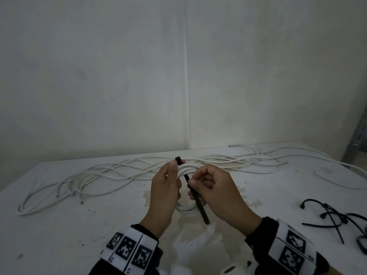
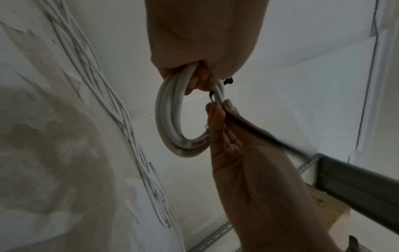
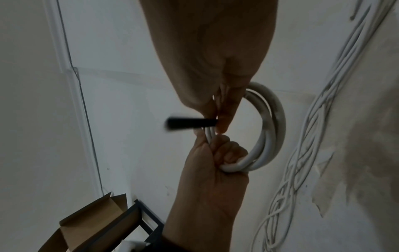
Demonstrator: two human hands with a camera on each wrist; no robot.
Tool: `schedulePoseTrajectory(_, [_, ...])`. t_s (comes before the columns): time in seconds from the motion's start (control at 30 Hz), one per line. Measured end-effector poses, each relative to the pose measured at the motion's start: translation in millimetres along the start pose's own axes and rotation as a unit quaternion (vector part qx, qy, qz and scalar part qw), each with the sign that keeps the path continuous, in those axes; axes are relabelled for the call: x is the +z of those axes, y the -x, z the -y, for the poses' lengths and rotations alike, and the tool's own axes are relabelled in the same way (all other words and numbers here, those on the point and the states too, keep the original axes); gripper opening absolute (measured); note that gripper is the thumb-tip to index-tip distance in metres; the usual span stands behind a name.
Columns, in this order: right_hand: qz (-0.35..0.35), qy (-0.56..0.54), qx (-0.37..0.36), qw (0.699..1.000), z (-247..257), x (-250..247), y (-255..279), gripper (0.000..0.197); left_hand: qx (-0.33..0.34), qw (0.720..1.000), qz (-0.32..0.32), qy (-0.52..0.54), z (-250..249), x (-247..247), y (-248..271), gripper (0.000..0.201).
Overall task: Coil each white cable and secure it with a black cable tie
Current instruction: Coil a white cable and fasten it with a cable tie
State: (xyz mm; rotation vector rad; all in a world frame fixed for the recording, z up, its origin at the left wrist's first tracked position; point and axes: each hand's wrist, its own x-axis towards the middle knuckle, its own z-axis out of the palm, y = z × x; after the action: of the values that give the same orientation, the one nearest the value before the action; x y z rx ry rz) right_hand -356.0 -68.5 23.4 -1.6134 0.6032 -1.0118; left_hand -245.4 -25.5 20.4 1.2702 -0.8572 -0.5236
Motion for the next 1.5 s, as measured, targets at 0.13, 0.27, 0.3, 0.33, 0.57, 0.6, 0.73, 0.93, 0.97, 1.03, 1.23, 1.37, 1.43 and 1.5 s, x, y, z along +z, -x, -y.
schedulePoseTrajectory(0.13, [0.104, 0.096, -0.077, 0.987, 0, -7, 6, 0.027, -0.019, 0.999, 0.014, 0.045, 2, -1, -4, 0.034])
schedulePoseTrajectory(0.27, [0.12, 0.131, -0.152, 0.972, 2, -12, 5, 0.014, -0.014, 0.998, 0.032, 0.058, 2, -2, -5, 0.037])
schedulePoseTrajectory(0.3, [0.114, 0.124, -0.159, 0.973, 3, -12, 4, 0.01, -0.016, 0.998, 0.03, 0.055, 3, -2, -6, 0.037])
schedulePoseTrajectory(0.33, [0.108, 0.114, -0.163, 0.974, 4, -12, 4, 0.005, -0.02, 0.998, 0.027, 0.051, 3, -2, -6, 0.037])
schedulePoseTrajectory(0.57, [0.06, 0.054, -0.141, 0.987, 4, -10, 1, 0.015, -0.045, 0.997, 0.029, 0.06, 2, 1, -3, 0.037])
schedulePoseTrajectory(0.6, [0.053, 0.041, -0.129, 0.989, 5, -11, 1, 0.013, -0.051, 0.996, 0.029, 0.064, 1, 1, -3, 0.037])
schedulePoseTrajectory(0.73, [0.05, 0.065, -0.099, 0.992, 9, -10, 0, 0.021, -0.066, 0.996, 0.025, 0.059, 0, 3, -1, 0.037])
schedulePoseTrajectory(0.93, [0.016, 0.098, -0.062, 0.993, 7, -11, -4, 0.033, -0.076, 0.997, 0.01, 0.029, -2, 3, 1, 0.041])
schedulePoseTrajectory(0.97, [0.01, 0.107, -0.062, 0.992, 6, -12, -5, 0.034, -0.076, 0.997, 0.007, 0.023, -2, 3, 0, 0.04])
schedulePoseTrajectory(1.03, [0.004, 0.116, -0.062, 0.991, 6, -11, -6, 0.034, -0.077, 0.997, 0.004, 0.019, -3, 3, 1, 0.039])
schedulePoseTrajectory(1.23, [0.016, 0.108, -0.053, 0.993, 9, -9, -6, 0.034, -0.077, 0.997, 0.006, 0.014, -4, 0, 1, 0.038])
schedulePoseTrajectory(1.37, [0.02, 0.102, -0.038, 0.994, 11, -8, -7, 0.031, -0.074, 0.997, 0.003, 0.011, -6, -1, 1, 0.034])
schedulePoseTrajectory(1.43, [0.016, 0.088, -0.031, 0.996, 13, -7, -7, 0.028, -0.072, 0.997, -0.001, 0.015, -6, -2, 1, 0.032])
schedulePoseTrajectory(1.5, [0.01, 0.075, -0.034, 0.997, 16, -5, -7, 0.028, -0.067, 0.998, -0.005, 0.018, -6, -2, 1, 0.03])
